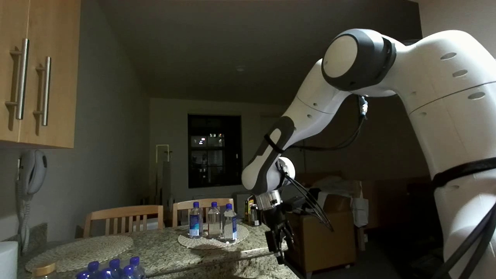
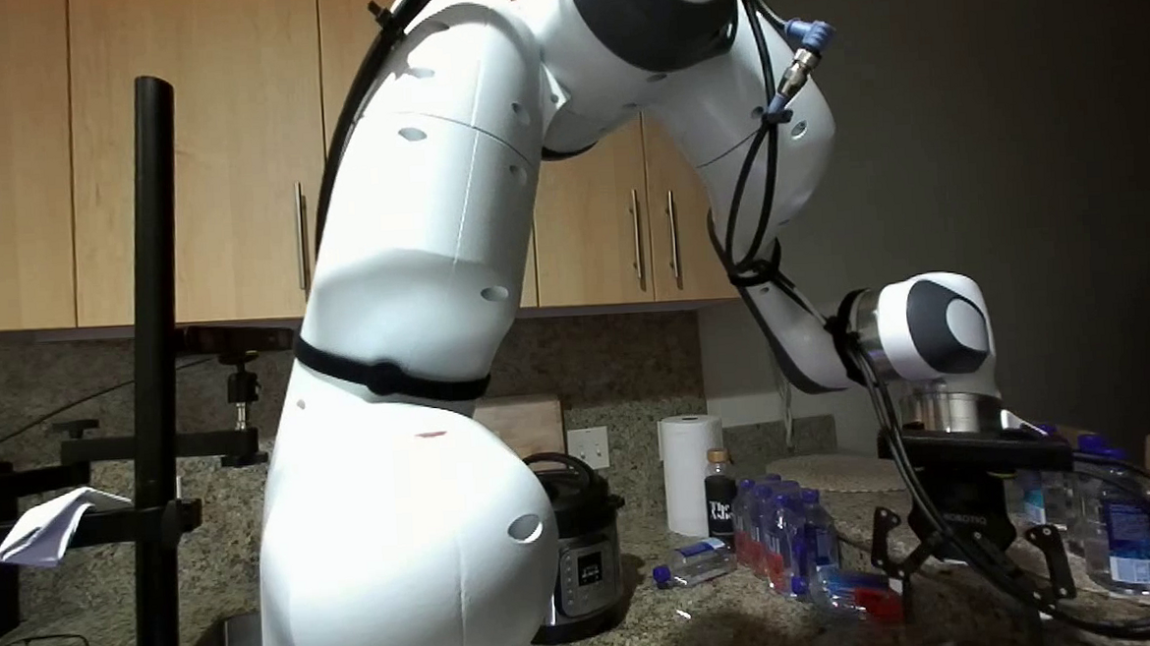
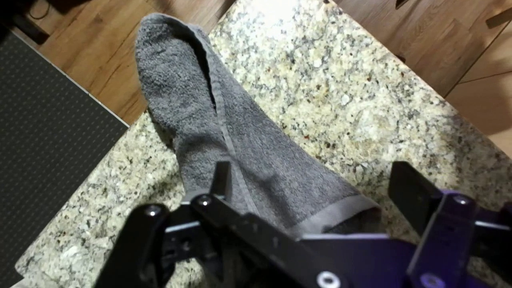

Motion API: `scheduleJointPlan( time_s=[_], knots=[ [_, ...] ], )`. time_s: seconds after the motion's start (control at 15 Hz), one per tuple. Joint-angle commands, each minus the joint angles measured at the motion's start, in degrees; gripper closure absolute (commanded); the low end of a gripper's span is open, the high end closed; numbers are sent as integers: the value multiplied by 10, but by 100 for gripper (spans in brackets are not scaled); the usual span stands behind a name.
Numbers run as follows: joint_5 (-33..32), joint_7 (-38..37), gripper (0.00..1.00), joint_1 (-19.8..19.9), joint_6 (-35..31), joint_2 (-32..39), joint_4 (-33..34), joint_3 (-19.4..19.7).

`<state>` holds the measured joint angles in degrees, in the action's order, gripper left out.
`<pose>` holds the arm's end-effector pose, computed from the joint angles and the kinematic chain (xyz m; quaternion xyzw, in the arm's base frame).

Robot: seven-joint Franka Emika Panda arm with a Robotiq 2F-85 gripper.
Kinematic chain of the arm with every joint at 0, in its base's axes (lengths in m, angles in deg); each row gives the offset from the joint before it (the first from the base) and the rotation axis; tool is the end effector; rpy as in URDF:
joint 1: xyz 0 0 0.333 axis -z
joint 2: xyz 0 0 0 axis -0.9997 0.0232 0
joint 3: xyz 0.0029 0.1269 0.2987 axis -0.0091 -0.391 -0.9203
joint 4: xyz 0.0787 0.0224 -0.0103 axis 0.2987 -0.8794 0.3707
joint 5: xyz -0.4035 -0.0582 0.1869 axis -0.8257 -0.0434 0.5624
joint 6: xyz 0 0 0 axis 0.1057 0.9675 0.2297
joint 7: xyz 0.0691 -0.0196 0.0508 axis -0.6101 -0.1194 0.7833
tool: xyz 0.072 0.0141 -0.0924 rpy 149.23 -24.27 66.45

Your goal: Move the towel to the right

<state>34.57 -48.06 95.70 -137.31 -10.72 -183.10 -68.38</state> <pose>0.5624 -0.1086 0.2426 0.9773 0.1475 -0.1503 0.0218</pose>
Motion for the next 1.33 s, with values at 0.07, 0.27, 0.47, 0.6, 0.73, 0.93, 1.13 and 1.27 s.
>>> scheduleJointPlan(
  time_s=[0.07,0.27,0.47,0.6,0.73,0.93,1.13,1.27],
  knots=[
    [53,-11,0,-15,5,-71,-27,-17],
    [74,-31,0,-39,7,-97,-34,-31],
    [59,-83,0,-67,32,-105,-25,-44],
    [43,-134,0,-85,46,-110,-23,-53],
    [10,-209,0,-100,40,-115,-20,-59],
    [-32,-331,0,-113,35,-125,-11,-64],
    [-36,-416,0,-111,33,-146,-8,-63],
    [-41,-466,0,-103,40,-160,-5,-60]
  ],
)
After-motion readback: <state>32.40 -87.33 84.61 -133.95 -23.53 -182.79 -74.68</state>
